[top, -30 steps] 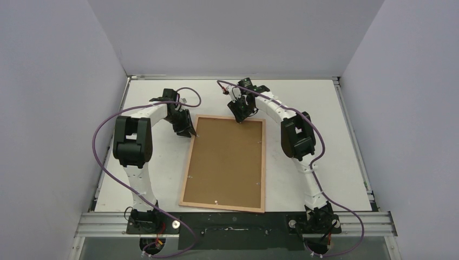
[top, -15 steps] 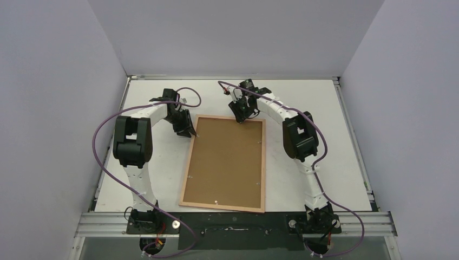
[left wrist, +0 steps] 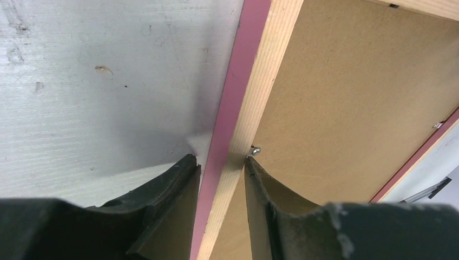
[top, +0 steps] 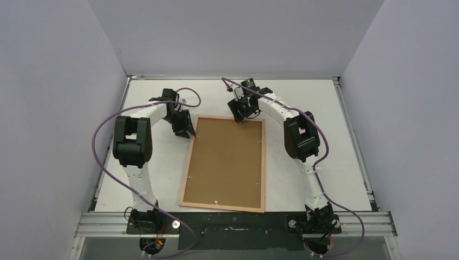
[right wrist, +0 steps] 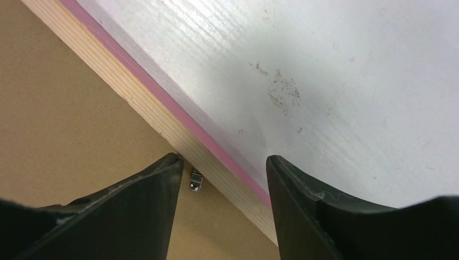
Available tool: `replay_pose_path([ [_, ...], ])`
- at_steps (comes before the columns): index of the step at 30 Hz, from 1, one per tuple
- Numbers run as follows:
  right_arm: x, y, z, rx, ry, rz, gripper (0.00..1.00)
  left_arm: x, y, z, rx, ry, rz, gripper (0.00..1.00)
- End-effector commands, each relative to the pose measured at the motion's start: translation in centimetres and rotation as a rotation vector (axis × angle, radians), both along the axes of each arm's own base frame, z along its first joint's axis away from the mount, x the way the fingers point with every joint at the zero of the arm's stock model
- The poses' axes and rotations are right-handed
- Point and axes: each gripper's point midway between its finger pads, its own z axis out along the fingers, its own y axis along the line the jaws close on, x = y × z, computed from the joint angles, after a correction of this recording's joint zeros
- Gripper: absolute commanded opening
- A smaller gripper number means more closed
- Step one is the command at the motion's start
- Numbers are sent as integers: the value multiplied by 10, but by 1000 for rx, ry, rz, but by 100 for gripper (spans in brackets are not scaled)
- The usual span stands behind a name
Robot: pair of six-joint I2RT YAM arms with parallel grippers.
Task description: Put the photo into the frame
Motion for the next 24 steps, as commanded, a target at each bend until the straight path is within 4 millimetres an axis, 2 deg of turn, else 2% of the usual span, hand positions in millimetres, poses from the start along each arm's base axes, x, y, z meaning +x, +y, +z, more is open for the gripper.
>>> replay_pose_path([
  [1,21,15,66,116,-110,-53,60,11,6,14,9,-34,-7,36],
  [7,12,7,48,39,-79,-45,63,13,4,26,-7,-59,-14,45],
  [12,5,-1,31,-63,-69,-16,64,11,1,25,-23,-78,-19,46],
  [20,-4,-4,19,-98,-36,53,59,1,5,14,2,-41,-5,42],
  [24,-1,-10,12,-133,-40,43,57,0,8,10,16,-27,4,39],
])
